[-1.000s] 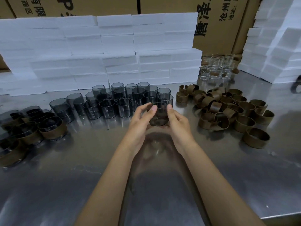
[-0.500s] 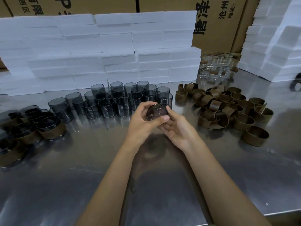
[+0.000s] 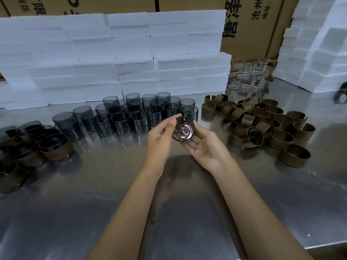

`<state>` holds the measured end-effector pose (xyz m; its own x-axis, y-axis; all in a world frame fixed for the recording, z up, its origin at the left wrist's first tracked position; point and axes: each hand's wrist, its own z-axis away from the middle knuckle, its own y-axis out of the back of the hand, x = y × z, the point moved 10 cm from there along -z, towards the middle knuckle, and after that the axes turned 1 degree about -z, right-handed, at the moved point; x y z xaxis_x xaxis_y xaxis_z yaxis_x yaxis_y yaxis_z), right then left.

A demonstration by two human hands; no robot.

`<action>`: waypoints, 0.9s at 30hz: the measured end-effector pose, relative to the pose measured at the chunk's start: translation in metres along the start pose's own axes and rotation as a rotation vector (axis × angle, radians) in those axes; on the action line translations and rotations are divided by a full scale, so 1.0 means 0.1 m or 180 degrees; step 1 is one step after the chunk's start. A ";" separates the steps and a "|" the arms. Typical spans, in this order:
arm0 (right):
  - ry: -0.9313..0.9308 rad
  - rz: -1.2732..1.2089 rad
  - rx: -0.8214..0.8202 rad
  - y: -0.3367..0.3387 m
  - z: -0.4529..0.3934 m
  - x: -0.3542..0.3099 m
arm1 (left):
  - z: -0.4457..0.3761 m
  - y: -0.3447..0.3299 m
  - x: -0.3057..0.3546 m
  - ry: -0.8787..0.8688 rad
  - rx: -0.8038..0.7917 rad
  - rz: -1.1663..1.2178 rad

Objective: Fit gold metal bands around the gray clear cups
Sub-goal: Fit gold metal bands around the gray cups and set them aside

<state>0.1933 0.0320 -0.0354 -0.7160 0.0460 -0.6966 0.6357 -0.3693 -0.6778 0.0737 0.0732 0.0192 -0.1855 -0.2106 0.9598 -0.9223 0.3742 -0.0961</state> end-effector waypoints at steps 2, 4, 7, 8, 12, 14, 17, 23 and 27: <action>-0.0016 -0.0078 0.0001 0.02 0.00 -0.01 | -0.01 -0.05 -0.03 0.0141 -0.0223 0.0232; -0.0048 -0.0134 -0.0017 0.03 0.00 -0.02 | -0.01 -0.11 -0.06 0.0245 -0.0448 0.0342; -0.0127 -0.0215 -0.0046 0.03 0.01 -0.02 | 0.03 -0.18 -0.07 0.0280 -0.0747 0.0224; -0.0148 -0.0205 -0.0044 0.04 0.01 -0.02 | 0.04 -0.21 -0.06 0.0275 -0.0843 0.0164; -0.0149 -0.0131 -0.0019 0.05 0.00 -0.02 | 0.09 -0.25 -0.03 0.0019 -0.0837 -0.0278; -0.0096 -0.0052 -0.0040 0.03 0.02 -0.02 | 0.07 -0.20 0.02 -0.0173 -0.0550 -0.0389; 0.0157 0.0561 0.0001 0.01 0.04 -0.07 | 0.07 -0.07 0.18 -0.0616 -0.0134 -0.0358; 0.1406 0.2328 0.0092 -0.20 0.16 -0.34 | 0.01 0.07 -0.08 0.0442 0.0168 0.1268; 0.1930 0.3040 -0.0404 -0.44 0.23 -0.24 | 0.05 -0.06 -0.15 0.0826 -0.0164 0.1877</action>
<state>0.1760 0.0255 0.0168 0.3124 0.2503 -0.9164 0.8955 -0.3994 0.1962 0.0808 0.0697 0.0046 -0.5623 0.2663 0.7829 -0.6720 0.4046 -0.6202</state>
